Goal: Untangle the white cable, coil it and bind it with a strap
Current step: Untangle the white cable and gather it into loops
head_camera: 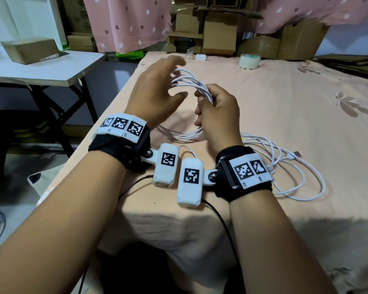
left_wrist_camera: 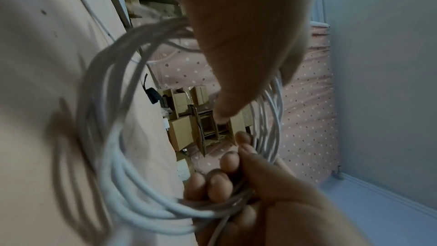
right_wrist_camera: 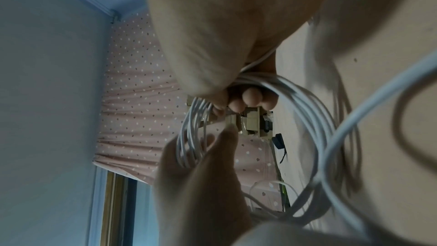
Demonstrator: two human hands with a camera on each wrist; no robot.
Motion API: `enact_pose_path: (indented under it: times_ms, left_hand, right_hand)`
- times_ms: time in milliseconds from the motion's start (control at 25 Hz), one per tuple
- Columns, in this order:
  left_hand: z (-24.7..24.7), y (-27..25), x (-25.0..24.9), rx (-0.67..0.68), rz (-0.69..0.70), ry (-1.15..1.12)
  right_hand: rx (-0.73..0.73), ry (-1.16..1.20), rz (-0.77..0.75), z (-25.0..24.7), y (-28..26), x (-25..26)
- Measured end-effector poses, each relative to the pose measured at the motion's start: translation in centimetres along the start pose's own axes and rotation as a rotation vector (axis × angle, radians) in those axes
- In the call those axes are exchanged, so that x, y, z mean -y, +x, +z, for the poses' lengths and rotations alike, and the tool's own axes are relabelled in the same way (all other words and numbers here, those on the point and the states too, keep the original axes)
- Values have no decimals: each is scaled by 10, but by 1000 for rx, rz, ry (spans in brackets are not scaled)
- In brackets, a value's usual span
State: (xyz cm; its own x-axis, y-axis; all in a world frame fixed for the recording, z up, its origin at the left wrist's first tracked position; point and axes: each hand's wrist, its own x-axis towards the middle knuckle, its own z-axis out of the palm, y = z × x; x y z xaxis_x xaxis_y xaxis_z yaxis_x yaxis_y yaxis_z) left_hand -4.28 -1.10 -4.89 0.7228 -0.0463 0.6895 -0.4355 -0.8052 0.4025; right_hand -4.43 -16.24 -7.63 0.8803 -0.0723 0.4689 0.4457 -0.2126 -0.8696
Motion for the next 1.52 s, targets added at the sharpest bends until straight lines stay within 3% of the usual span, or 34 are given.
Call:
enact_pose_path:
  times_ms: [80,200,320,440,600,760,880,1000,1080,1200,1320,1360,1440,1520]
  left_hand:
    - [0,0,-3,-12,152,-85]
    - [-1,1,-1,-142,230,-28]
    - [1,3,1,-22,292,107]
    - [2,2,1,131,163,45]
    - [2,3,5,-34,-69,171]
    - [-3,4,5,-160,-327,2]
    - [-3,2,4,-208,-412,-146]
    - [-1,3,5,-214,-458,-208]
    - [0,4,7,-191,-378,18]
    - [-6,3,5,-219,-115,316]
    - [-3,2,4,-33,163,238]
    - [-1,1,3,40,199,178]
    - [-1,0,-3,52,101,192]
    - [0,-3,-6,-71,-84,292]
  right_hand:
    - [0,-14,-1,1,-1,-1]
    - [1,-57,-6,1,0,0]
    - [15,-102,-11,0,0,-1]
    - [67,-117,-33,0,-1,1]
    - [61,-91,39,1,1,0]
    - [142,-219,155,3,-1,-6]
    - [141,-3,209,2,-3,1]
    - [63,200,170,-1,-3,8]
    - [27,217,174,0,-3,7]
    - [21,140,213,3,-2,2]
    - [68,72,212,3,-2,0]
    - [85,53,196,4,-3,-1]
    - [111,44,160,5,-5,1]
    - [133,72,154,6,-6,1]
